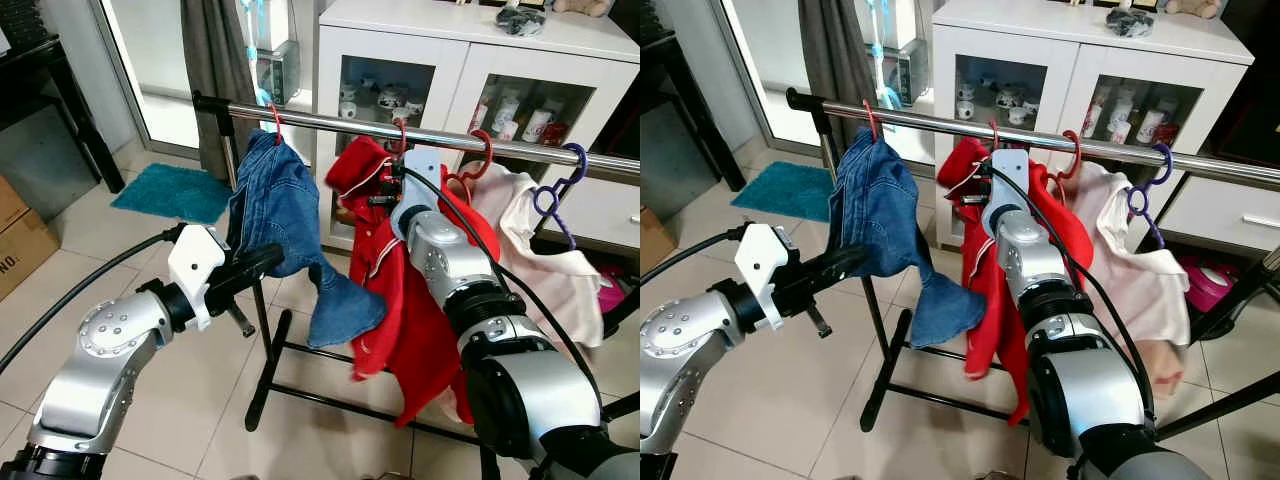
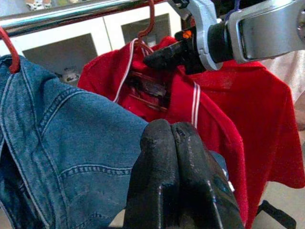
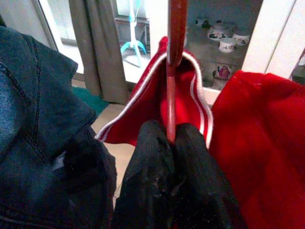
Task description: Hang hanger
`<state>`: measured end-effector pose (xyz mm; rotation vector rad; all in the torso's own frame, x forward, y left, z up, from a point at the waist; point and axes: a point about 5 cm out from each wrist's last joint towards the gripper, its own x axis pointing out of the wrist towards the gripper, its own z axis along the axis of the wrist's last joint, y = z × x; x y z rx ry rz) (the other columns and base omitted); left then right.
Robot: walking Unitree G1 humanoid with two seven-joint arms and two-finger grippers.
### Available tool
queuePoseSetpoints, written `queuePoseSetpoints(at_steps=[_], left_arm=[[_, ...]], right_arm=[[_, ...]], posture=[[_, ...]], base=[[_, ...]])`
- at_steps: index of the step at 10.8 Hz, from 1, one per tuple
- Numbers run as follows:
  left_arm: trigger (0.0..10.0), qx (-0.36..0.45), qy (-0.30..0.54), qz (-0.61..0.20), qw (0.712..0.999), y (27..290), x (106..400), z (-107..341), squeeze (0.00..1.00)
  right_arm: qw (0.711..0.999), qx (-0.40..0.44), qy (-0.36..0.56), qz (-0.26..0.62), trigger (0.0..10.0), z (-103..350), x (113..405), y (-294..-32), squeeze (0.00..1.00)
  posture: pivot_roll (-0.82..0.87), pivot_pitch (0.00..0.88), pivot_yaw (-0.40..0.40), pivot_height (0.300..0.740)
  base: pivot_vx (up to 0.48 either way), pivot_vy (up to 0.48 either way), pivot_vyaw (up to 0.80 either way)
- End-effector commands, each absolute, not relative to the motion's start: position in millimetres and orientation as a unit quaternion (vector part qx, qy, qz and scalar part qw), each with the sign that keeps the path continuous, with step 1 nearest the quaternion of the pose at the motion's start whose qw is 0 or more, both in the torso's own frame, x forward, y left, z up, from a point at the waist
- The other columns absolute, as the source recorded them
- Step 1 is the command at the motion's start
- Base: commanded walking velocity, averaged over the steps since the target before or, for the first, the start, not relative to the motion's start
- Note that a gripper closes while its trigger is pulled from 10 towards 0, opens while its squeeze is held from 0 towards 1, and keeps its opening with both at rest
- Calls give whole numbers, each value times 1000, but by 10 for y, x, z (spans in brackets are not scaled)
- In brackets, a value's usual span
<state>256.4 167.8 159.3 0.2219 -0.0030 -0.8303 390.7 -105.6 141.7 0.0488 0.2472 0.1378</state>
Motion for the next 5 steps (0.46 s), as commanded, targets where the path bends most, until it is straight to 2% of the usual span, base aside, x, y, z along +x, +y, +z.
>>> queuePoseSetpoints(at_steps=[1, 2, 4, 5], left_arm=[[10000, 113, -13, -400, 909, 1664, 2594, 1632, 0], [10000, 112, -34, -377, 919, 1684, 2636, 1682, 0], [10000, 86, -71, -354, 929, 1702, 2691, 1800, 0], [10000, 82, -68, -358, 927, 1695, 2693, 1798, 0]], right_arm=[[986, 36, 150, 57, 10000, 1292, 3873, -1114, 0], [988, 59, 131, 61, 10000, 1340, 3883, -1120, 1000], [990, 80, 79, 90, 10000, 1454, 3862, -1151, 1000], [991, 58, 55, 105, 10000, 1495, 3818, -1184, 1000]], posture=[[39, 0, 12, 740], [40, 0, 6, 740], [35, 0, 4, 740], [27, 0, 5, 740]], base=[[0, 0, 0], [0, 0, 0], [0, 0, 0], [0, 0, 0]])
